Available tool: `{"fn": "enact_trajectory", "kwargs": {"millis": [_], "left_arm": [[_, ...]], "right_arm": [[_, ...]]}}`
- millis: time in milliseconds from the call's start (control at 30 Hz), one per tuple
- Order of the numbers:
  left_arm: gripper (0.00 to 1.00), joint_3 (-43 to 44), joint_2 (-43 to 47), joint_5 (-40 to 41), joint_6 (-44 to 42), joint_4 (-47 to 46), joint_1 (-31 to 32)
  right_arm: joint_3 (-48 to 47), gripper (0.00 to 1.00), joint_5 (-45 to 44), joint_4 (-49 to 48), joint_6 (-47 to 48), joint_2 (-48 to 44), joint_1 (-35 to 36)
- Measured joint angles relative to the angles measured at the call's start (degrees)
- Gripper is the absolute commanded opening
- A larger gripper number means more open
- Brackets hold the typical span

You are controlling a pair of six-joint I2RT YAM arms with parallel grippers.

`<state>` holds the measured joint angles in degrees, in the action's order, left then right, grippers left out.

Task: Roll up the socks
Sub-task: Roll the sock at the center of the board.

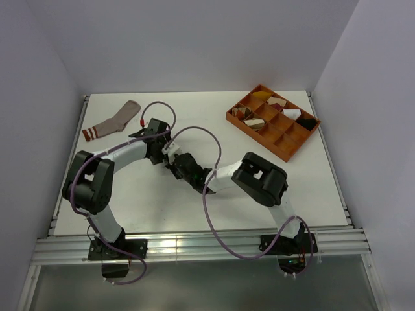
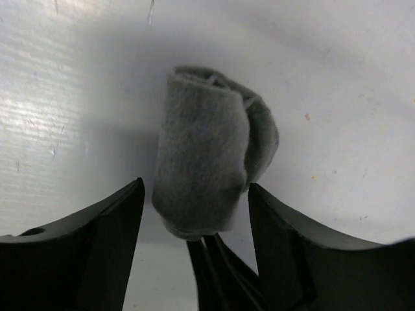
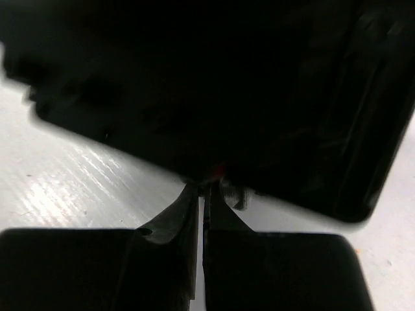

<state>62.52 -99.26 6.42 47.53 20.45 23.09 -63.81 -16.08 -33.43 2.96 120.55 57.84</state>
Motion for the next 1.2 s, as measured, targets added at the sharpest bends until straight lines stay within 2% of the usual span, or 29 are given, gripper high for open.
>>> {"fn": "enact_trajectory", "kwargs": {"millis": [67, 167, 500, 867, 1200], "left_arm": [[0.75, -0.9, 0.1, -0.5, 0.4, 0.1, 0.3], [0.76, -3.2, 1.5, -0.5, 1.6, -0.2, 0.0], [0.76, -14.9, 16.4, -2.9, 4.9, -9.4, -7.1], [0.75, -24.0, 13.5, -12.9, 9.0, -24.4, -10.6], [0.74, -27.6, 12.6, -15.1, 10.8, -32.7, -12.3]], "right_arm": [[1.1, 0.0, 3.3, -0.7, -2.5, -0.7, -1.4], [3.2, 0.0, 8.6, -2.0, -6.3, -2.0, -3.6], [5.3, 0.0, 26.4, -4.2, -16.9, -2.7, -10.3], [4.6, 0.0, 37.3, -2.5, -21.6, -2.6, -12.2], [3.3, 0.0, 44.0, -1.9, -28.5, -1.2, -15.8]]}}
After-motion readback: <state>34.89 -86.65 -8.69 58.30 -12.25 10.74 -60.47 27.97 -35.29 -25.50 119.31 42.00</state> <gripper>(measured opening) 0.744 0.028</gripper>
